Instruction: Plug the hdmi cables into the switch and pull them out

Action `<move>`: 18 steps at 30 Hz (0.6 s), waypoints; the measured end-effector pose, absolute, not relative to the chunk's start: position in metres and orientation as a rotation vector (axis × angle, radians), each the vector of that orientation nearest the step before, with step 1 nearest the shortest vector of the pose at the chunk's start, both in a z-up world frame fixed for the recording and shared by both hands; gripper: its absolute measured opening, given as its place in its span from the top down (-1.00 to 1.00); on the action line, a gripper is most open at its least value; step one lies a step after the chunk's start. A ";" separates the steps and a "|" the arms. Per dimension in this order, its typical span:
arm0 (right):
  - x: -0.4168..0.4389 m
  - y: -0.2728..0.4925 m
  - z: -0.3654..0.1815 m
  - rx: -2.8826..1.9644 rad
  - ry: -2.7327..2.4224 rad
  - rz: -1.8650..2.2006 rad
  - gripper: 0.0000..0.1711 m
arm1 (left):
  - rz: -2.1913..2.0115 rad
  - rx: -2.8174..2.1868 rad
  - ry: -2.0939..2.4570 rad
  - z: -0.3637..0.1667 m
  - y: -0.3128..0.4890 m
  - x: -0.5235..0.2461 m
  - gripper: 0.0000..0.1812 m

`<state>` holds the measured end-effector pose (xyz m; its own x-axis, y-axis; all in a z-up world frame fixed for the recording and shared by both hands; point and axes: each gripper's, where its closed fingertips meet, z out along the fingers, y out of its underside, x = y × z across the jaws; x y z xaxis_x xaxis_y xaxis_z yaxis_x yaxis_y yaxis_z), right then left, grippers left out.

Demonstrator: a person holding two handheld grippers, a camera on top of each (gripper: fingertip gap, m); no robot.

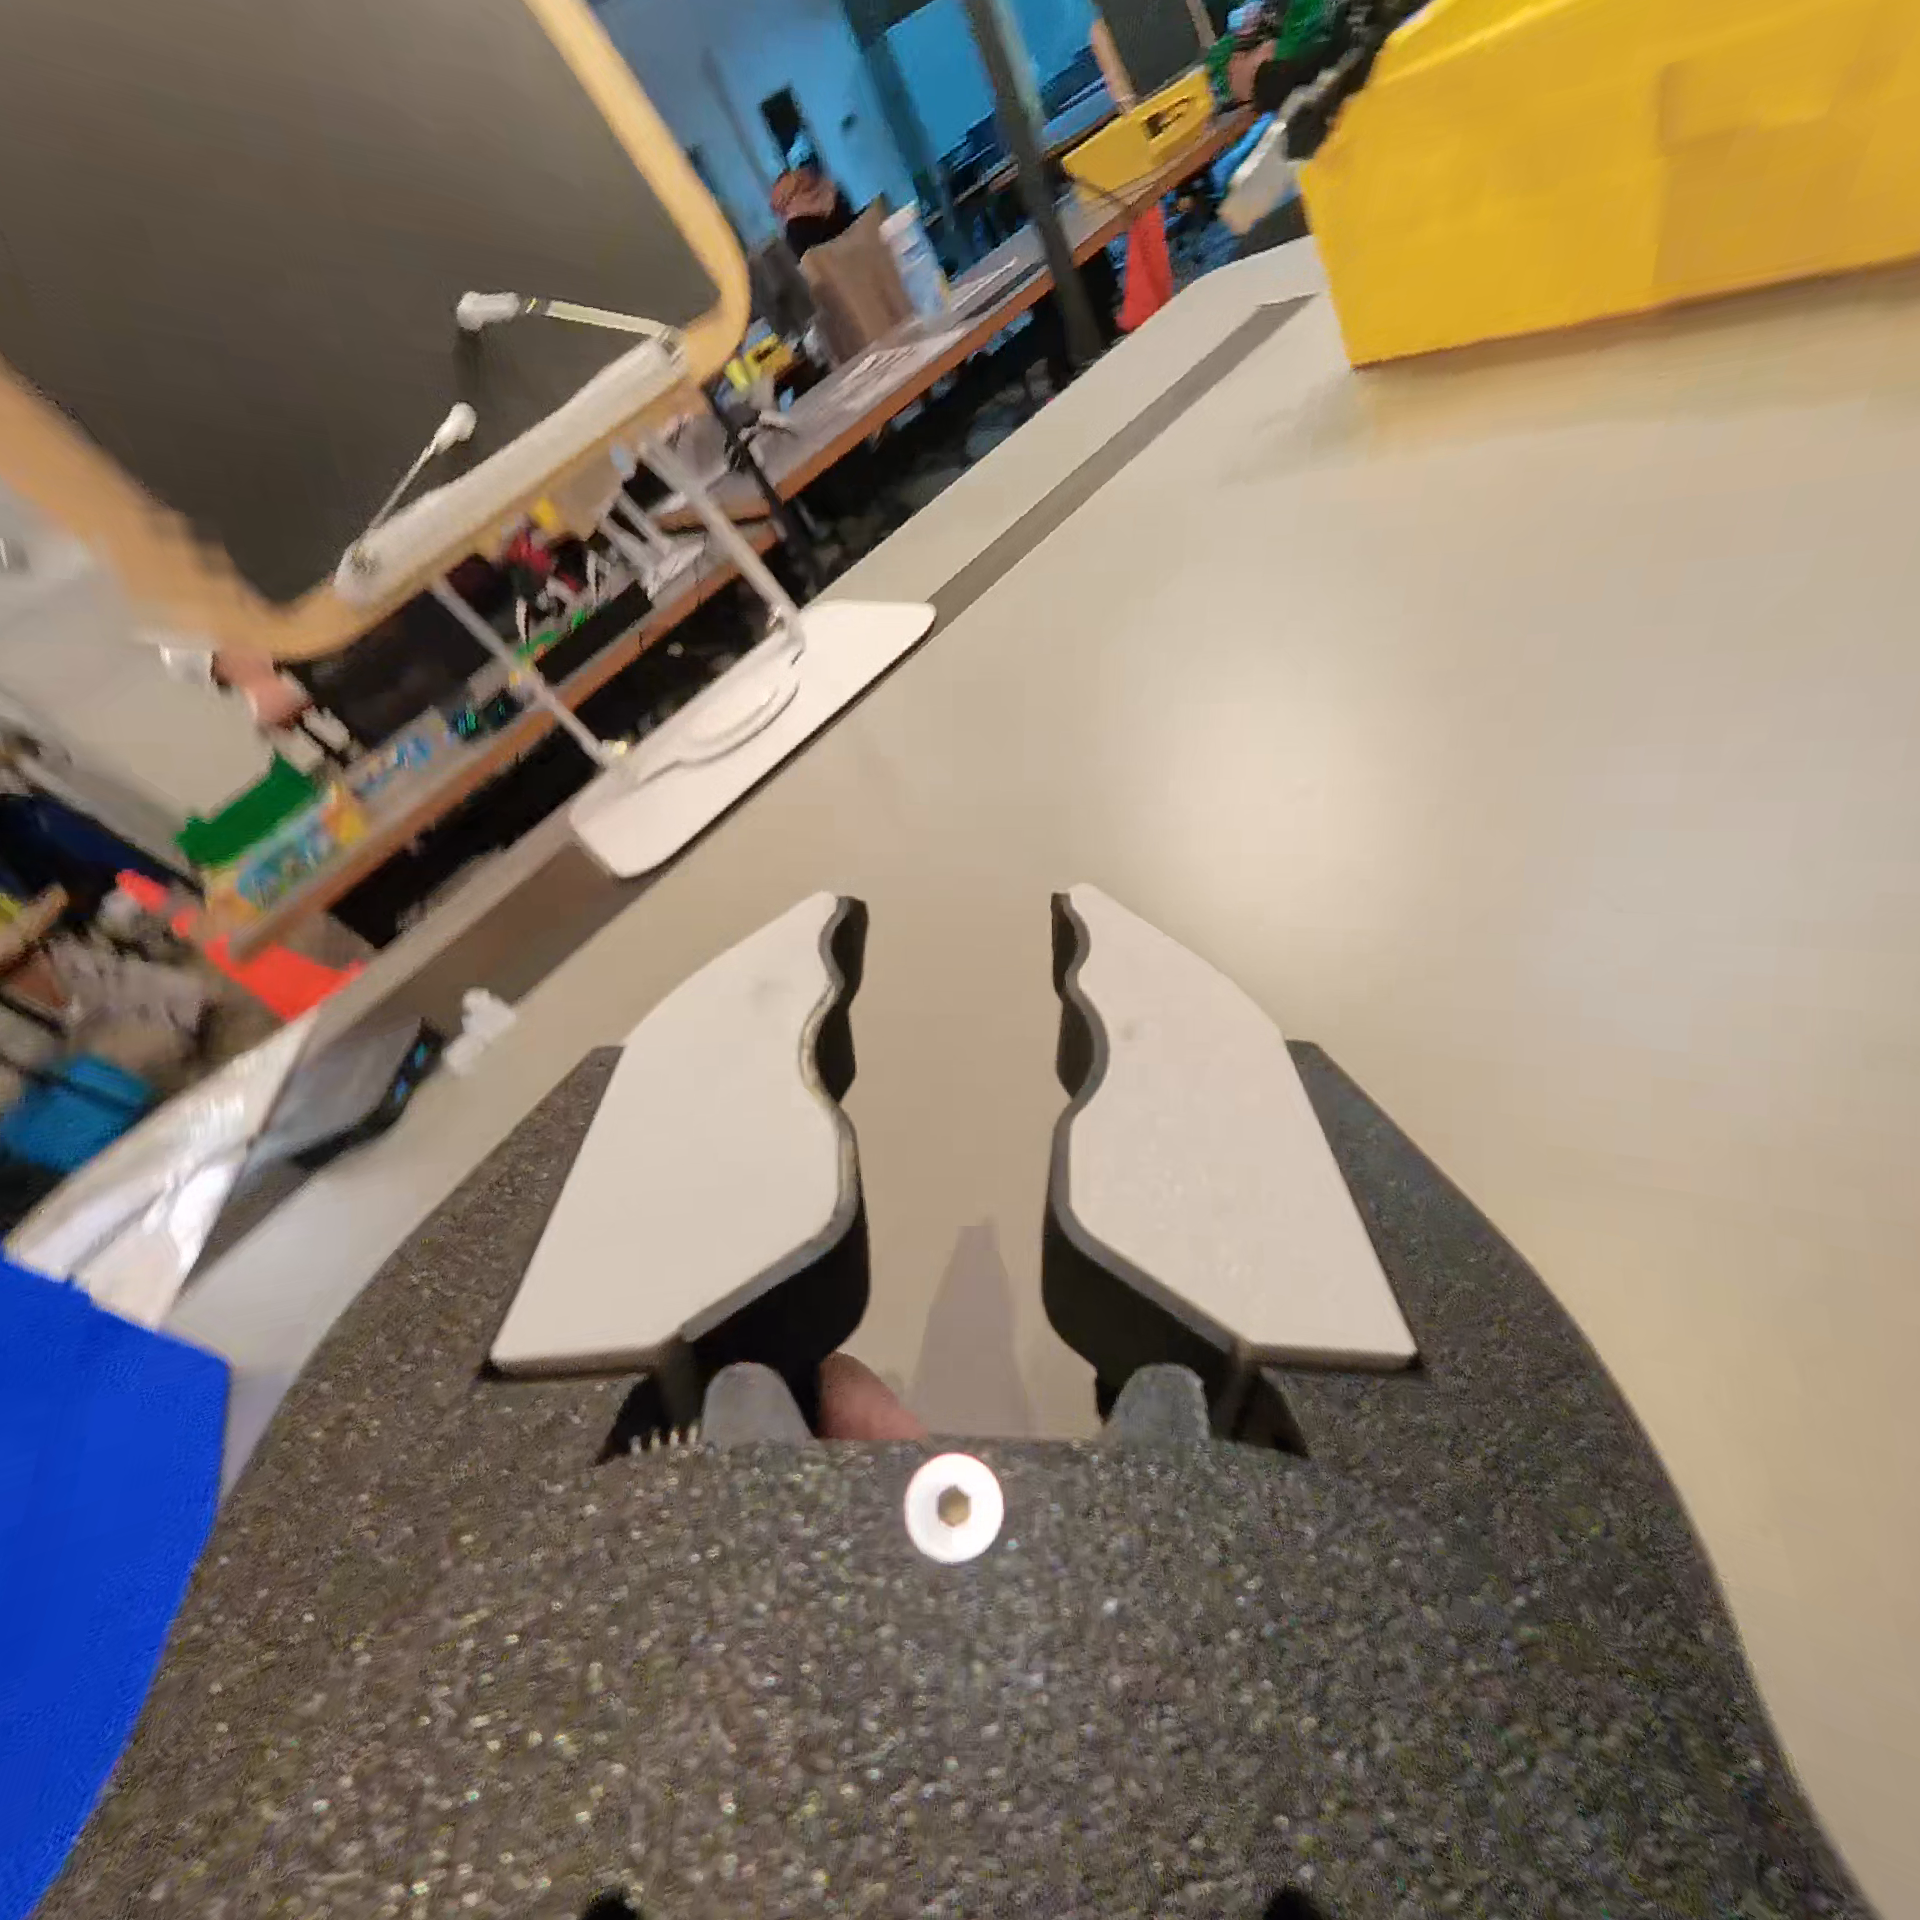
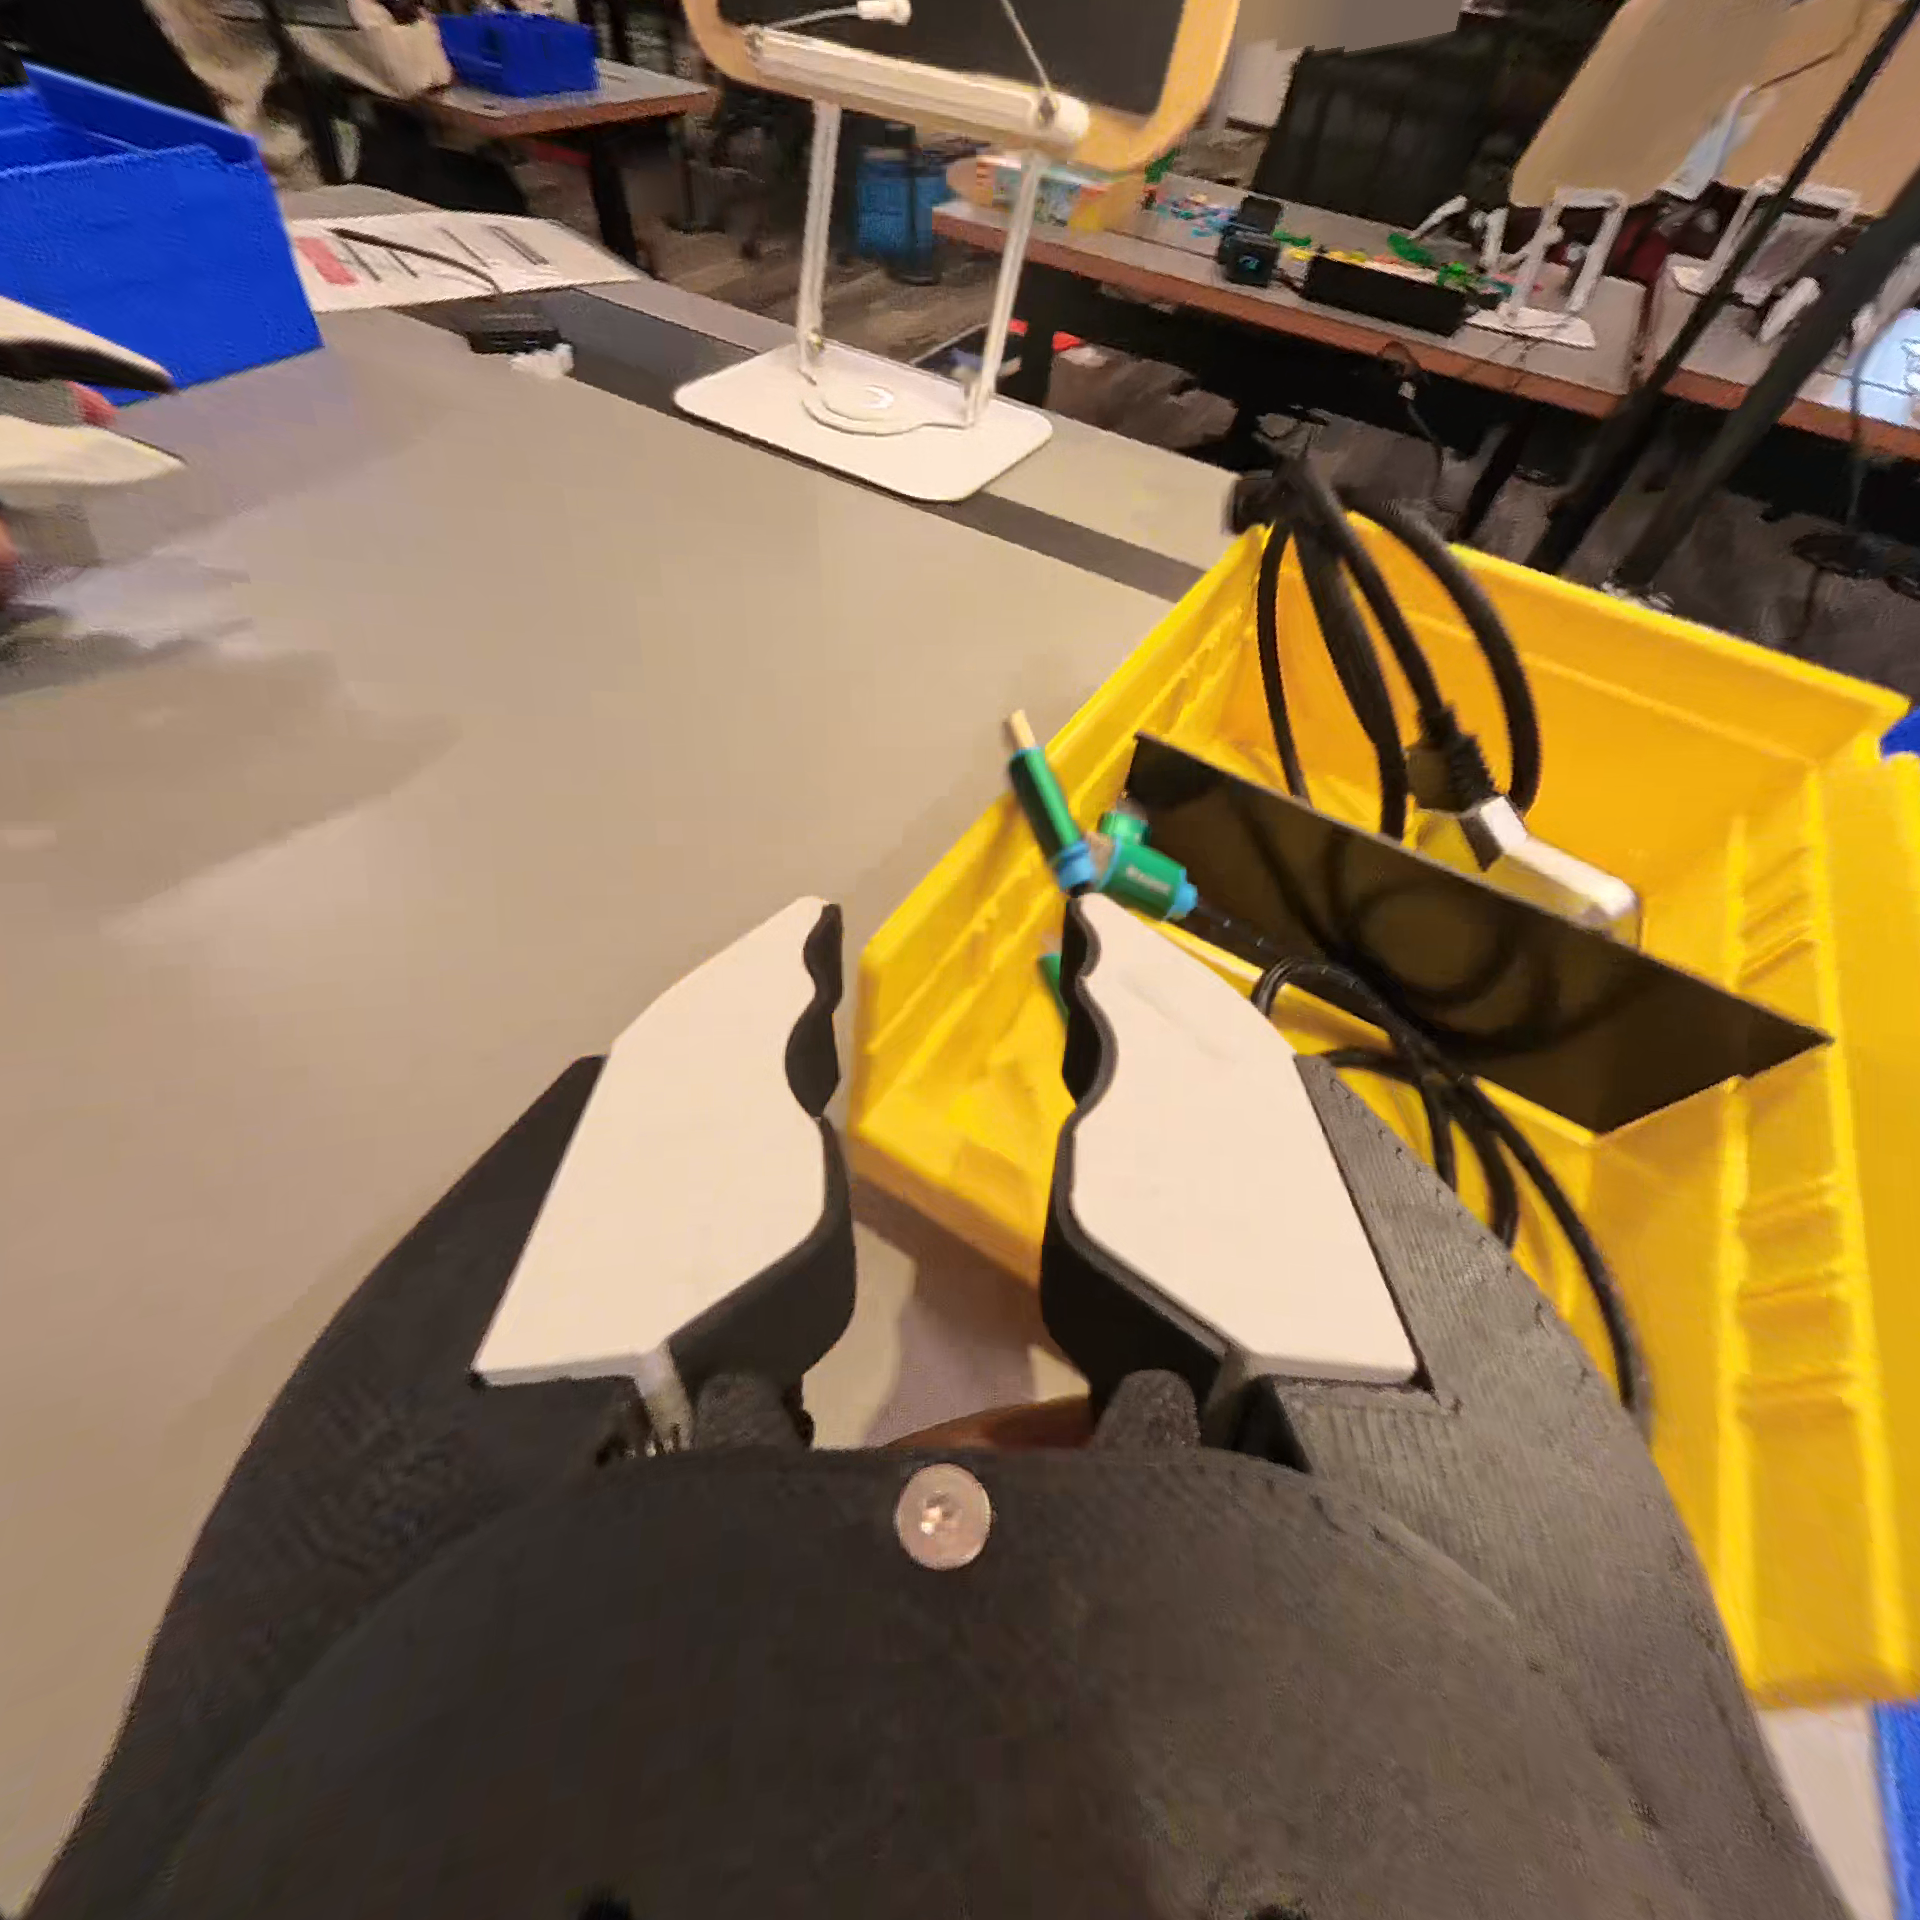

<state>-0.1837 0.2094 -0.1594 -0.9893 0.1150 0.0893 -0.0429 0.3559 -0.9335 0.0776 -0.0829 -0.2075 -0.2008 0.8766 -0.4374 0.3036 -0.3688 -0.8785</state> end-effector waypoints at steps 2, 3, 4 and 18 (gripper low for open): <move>-0.173 0.211 -0.170 -0.130 -2.440 1.689 0.53 | 1.552 -1.505 -1.513 -0.208 -0.090 0.092 0.56; -0.169 0.211 -0.175 -0.161 -2.427 1.689 0.53 | 1.520 -1.474 -1.579 -0.210 -0.093 0.101 0.57; -0.166 0.209 -0.179 -0.185 -2.413 1.694 0.53 | 1.491 -1.453 -1.633 -0.213 -0.094 0.111 0.57; -0.170 0.183 -0.202 -0.297 -2.302 1.636 0.02 | 1.964 -1.133 -1.850 -0.172 -0.100 0.290 0.60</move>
<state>-0.1697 0.1835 -0.2016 -0.9335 0.3367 0.1235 -0.0057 0.3302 -0.9439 0.2902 -0.1002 -0.1725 -0.6806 0.6271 -0.3790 0.3409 -0.1868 -0.9213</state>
